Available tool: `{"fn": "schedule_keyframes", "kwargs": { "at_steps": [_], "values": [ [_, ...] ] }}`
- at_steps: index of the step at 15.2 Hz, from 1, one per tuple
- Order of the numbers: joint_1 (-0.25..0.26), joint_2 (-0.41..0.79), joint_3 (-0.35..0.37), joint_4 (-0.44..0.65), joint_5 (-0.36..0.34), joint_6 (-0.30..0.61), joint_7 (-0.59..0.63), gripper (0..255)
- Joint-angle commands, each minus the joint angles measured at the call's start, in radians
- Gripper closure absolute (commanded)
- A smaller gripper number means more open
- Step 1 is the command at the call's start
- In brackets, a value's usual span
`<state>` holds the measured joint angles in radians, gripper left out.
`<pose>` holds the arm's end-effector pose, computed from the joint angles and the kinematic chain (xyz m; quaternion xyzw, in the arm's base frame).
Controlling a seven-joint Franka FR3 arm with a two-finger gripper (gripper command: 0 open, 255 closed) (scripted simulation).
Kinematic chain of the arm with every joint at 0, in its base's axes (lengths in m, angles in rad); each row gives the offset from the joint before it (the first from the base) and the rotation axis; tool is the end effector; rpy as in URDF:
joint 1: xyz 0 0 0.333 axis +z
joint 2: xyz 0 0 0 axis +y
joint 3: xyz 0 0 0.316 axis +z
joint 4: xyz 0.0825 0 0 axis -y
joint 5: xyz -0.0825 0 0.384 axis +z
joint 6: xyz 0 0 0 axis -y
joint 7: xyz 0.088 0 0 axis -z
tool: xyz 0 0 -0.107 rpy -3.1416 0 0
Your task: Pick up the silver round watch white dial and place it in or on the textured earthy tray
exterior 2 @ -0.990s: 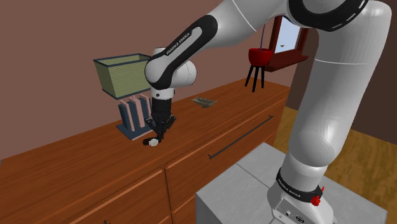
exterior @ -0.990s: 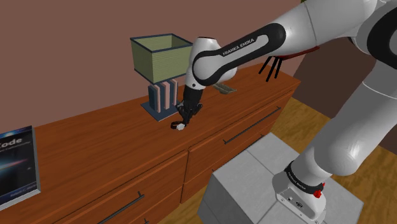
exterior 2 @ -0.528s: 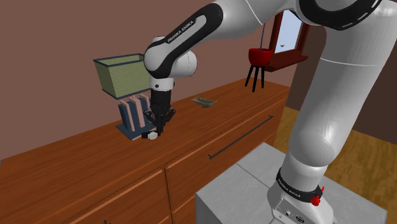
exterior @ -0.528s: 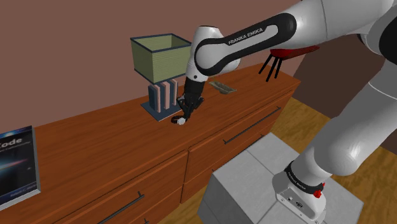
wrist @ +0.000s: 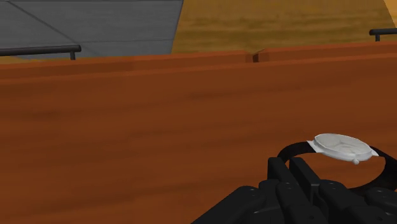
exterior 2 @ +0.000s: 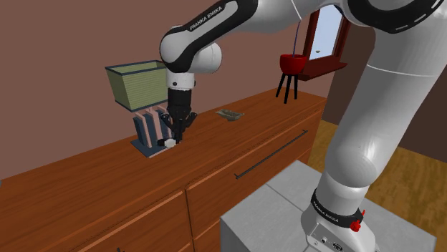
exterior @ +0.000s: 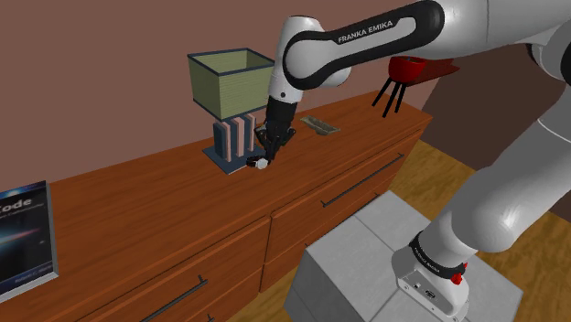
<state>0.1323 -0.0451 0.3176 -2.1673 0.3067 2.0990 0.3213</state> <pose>0.4663 0.2424 0.4130 -0.9921 0.0152 0.0578 0.1104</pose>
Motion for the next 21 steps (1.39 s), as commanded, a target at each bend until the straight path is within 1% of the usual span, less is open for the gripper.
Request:
{"fn": "schedule_keyframes", "kwargs": {
  "at_steps": [1,8,15,21],
  "values": [
    [-0.001,-0.010,-0.002,0.019,-0.002,-0.030,0.006,255],
    [-0.005,-0.040,-0.006,0.074,-0.005,-0.112,0.021,255],
    [-0.086,-0.042,-0.102,0.086,-0.025,-0.169,-0.138,255],
    [-0.155,-0.006,-0.179,0.141,-0.053,-0.220,-0.264,255]
  ]
}}
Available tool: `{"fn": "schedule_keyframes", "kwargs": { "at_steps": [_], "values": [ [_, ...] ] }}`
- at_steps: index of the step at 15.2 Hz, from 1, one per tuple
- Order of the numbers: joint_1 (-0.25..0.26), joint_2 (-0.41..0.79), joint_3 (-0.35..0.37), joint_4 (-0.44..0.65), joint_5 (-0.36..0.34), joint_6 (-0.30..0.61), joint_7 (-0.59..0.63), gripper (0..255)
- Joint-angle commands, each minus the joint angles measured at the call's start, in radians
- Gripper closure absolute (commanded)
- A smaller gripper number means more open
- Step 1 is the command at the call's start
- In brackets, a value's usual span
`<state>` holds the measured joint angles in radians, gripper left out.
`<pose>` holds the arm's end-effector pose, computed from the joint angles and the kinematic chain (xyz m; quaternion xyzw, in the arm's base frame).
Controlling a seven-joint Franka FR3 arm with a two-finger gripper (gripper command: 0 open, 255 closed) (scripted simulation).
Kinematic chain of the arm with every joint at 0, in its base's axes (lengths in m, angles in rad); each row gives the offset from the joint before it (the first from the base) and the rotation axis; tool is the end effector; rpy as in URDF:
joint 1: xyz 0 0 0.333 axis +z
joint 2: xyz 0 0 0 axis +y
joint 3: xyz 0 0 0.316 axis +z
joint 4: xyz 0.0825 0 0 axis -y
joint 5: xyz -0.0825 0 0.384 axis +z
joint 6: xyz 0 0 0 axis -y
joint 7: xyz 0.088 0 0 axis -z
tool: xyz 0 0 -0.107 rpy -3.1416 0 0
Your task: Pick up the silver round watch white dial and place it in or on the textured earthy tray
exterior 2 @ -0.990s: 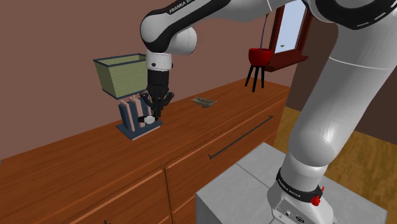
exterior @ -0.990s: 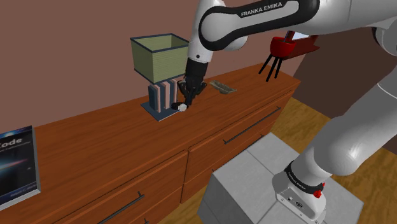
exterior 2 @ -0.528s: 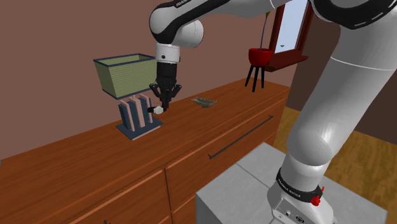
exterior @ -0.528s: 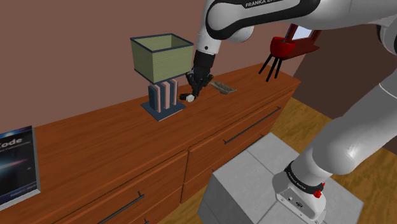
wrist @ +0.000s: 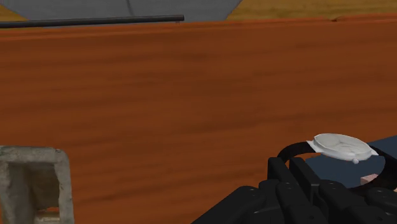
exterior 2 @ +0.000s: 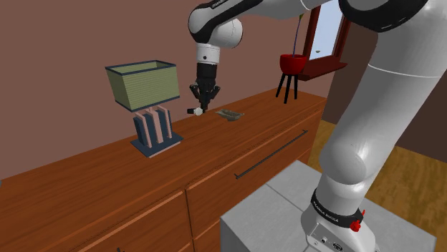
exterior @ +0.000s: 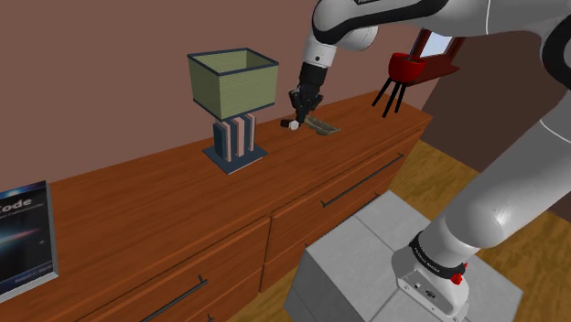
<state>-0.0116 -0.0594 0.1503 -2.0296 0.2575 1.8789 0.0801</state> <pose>0.5205 0.0931 0.4672 -0.9921 0.0158 0.0578 0.1104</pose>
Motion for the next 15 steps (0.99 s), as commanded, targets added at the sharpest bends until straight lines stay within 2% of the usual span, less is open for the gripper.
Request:
{"fn": "schedule_keyframes", "kwargs": {
  "at_steps": [1,8,15],
  "values": [
    [-0.022,0.018,-0.024,0.016,-0.009,-0.009,-0.043,255],
    [-0.101,0.108,-0.103,0.141,-0.039,-0.075,-0.179,255],
    [-0.179,0.241,-0.168,0.328,-0.058,-0.157,-0.304,255]
  ]
}}
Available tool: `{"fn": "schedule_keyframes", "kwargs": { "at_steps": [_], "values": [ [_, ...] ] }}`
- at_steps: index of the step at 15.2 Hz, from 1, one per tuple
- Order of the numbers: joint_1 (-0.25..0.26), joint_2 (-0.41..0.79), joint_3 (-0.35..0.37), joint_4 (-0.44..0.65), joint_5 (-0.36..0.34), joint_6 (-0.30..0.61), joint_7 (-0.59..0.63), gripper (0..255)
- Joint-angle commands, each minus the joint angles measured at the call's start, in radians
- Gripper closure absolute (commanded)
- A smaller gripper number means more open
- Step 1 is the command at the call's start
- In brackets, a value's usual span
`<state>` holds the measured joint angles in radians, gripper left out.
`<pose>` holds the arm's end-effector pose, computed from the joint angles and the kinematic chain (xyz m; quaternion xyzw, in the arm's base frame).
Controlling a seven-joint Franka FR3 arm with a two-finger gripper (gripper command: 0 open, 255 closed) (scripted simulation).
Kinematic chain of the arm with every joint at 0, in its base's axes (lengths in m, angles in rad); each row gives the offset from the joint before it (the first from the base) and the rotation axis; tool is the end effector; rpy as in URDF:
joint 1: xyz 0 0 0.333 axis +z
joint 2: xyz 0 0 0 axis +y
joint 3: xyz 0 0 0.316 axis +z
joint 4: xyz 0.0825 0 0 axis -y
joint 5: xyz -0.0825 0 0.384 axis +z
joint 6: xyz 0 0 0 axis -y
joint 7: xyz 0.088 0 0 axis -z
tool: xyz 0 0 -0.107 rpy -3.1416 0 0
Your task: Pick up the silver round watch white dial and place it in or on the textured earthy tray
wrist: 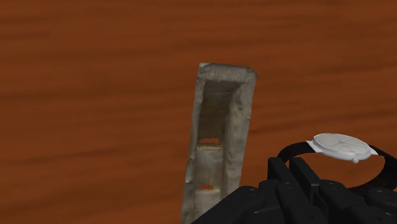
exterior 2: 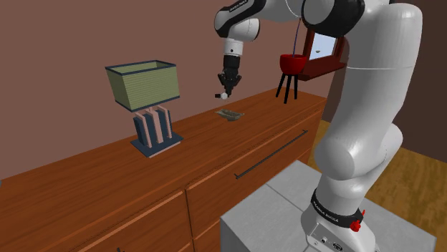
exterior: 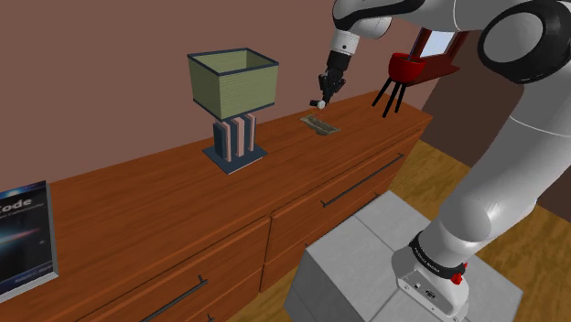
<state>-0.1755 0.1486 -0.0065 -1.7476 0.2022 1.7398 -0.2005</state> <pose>0.5830 -0.0886 0.4710 -0.9921 0.0155 0.0578 0.1104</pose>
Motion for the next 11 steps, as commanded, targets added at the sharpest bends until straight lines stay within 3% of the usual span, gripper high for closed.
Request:
{"fn": "schedule_keyframes", "kwargs": {
  "at_steps": [1,3,11],
  "values": [
    [-0.026,0.056,-0.020,0.079,-0.004,-0.032,-0.040,255],
    [-0.053,0.113,-0.037,0.162,-0.006,-0.066,-0.078,255],
    [-0.052,0.129,-0.035,0.078,-0.002,0.034,-0.095,255]
  ]
}}
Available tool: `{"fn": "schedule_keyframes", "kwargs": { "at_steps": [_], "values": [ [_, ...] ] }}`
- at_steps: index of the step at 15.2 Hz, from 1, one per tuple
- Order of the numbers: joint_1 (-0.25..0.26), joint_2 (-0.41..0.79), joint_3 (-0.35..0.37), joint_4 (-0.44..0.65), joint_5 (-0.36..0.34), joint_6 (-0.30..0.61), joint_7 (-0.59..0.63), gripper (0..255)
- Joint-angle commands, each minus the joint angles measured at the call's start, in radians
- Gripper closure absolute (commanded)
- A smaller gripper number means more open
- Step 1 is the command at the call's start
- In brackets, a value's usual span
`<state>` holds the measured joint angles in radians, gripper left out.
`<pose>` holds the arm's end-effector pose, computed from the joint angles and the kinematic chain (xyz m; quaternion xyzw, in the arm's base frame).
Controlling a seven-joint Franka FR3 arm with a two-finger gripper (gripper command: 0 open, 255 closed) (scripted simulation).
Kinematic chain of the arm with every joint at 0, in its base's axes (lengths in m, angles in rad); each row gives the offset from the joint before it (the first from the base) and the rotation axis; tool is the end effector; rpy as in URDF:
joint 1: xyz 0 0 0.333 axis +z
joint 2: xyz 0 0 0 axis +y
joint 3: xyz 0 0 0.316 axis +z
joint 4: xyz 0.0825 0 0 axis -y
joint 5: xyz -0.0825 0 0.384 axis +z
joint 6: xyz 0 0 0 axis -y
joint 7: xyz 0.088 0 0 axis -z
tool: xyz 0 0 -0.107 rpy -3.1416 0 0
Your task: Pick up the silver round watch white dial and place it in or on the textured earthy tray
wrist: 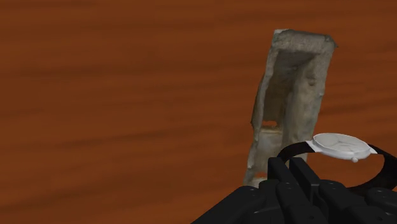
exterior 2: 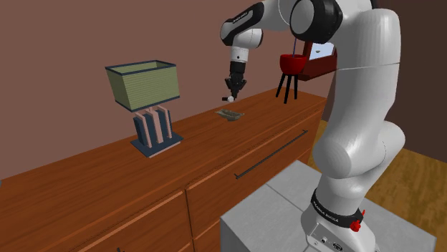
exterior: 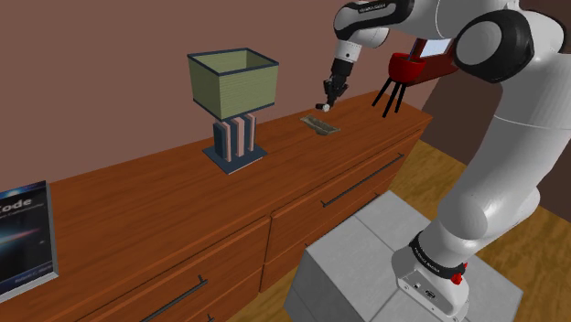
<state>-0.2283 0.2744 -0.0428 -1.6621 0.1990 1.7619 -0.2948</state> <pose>0.6043 -0.1476 0.4355 -0.9921 0.0152 0.0581 0.1103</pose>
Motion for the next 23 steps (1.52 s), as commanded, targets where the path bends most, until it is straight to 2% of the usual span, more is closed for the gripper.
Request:
{"fn": "schedule_keyframes", "kwargs": {
  "at_steps": [1,8,16,17,22,23],
  "values": [
    [0.001,0.006,0.001,-0.017,0.001,0.024,-0.002,255],
    [0.003,0.033,0.002,-0.076,0.007,0.107,-0.018,255],
    [0.003,0.033,0.002,-0.076,0.007,0.107,-0.018,255],
    [0.003,0.033,0.002,-0.076,0.007,0.107,-0.018,0],
    [0.003,0.033,0.002,-0.076,0.007,0.107,-0.018,0],
    [0.000,0.030,0.000,-0.047,0.005,0.075,-0.016,0]
  ]
}}
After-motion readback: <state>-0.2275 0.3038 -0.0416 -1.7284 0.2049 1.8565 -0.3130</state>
